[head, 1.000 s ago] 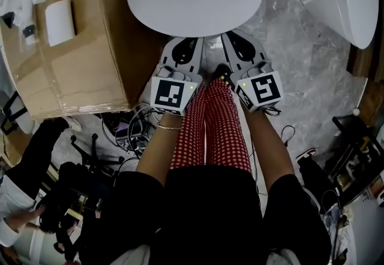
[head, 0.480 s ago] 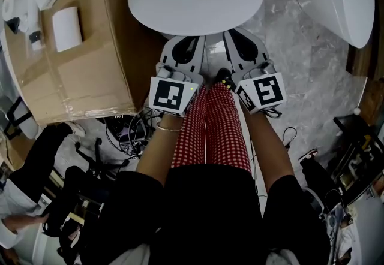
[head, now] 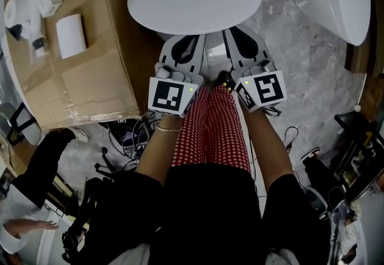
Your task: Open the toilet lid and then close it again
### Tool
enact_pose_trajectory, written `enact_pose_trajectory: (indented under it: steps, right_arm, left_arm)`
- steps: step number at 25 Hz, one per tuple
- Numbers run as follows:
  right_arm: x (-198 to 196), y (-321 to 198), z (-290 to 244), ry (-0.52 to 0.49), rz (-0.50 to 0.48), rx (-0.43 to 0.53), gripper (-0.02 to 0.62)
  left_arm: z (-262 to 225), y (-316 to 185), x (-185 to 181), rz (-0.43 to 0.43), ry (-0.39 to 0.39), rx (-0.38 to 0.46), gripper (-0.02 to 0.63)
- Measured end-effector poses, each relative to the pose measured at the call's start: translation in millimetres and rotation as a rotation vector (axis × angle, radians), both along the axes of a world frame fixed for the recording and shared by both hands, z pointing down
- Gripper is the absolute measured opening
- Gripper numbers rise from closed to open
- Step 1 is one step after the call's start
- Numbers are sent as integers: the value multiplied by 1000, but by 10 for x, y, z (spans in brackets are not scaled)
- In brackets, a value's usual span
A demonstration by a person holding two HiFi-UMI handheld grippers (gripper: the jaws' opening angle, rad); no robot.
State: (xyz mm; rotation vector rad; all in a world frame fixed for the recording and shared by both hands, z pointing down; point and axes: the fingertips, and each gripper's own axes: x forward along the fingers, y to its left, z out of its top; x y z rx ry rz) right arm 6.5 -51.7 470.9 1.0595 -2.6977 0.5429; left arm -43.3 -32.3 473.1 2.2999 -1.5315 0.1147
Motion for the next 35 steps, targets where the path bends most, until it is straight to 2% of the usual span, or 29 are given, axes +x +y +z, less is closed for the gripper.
enact_pose_trajectory:
  steps: [19, 35]
  right_arm:
    - [-92, -285, -252, -35, 68, 33, 18]
    - [-121, -398, -369, -47, 43, 25, 18]
  left_arm:
    - [-258, -214, -125, 64, -13, 52, 3]
    - [-352, -349, -172, 18, -36, 72, 3]
